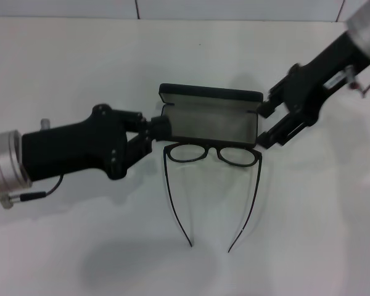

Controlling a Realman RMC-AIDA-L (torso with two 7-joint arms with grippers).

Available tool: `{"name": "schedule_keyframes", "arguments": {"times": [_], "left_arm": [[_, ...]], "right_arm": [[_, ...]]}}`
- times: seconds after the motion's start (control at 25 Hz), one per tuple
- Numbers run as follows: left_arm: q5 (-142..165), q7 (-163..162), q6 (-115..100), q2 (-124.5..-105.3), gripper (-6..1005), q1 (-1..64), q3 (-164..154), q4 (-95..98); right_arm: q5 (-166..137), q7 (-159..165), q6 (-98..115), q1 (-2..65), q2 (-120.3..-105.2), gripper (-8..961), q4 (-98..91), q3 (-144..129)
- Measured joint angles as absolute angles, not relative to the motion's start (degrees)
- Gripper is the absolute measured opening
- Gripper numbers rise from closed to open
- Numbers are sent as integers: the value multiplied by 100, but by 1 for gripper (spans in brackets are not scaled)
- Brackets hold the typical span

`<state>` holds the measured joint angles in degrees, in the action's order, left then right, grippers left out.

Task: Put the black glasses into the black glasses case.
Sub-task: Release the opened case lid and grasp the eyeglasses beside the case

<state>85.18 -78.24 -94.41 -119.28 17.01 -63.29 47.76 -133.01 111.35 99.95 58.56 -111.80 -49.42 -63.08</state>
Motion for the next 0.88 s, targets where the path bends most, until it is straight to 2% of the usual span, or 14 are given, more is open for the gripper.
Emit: {"name": "schedule_keyframes", "arguments": {"times": [0.2, 0.32, 0.88], "left_arm": [[8518, -7556, -9453, -11926, 50, 1517, -6326, 4580], [8518, -7535, -9456, -11919, 50, 1417, -6324, 4569], [8541, -7083, -9420, -11917, 49, 1377, -6320, 4149]], "right_arm": [[-13598, 11097, 9432, 6141, -11489, 697, -4859, -7037], [-13766, 11151, 9138, 6306, -11587, 691, -4753, -7463], [-13322, 10982, 8142, 6603, -11619, 684, -4219, -8219]]}}
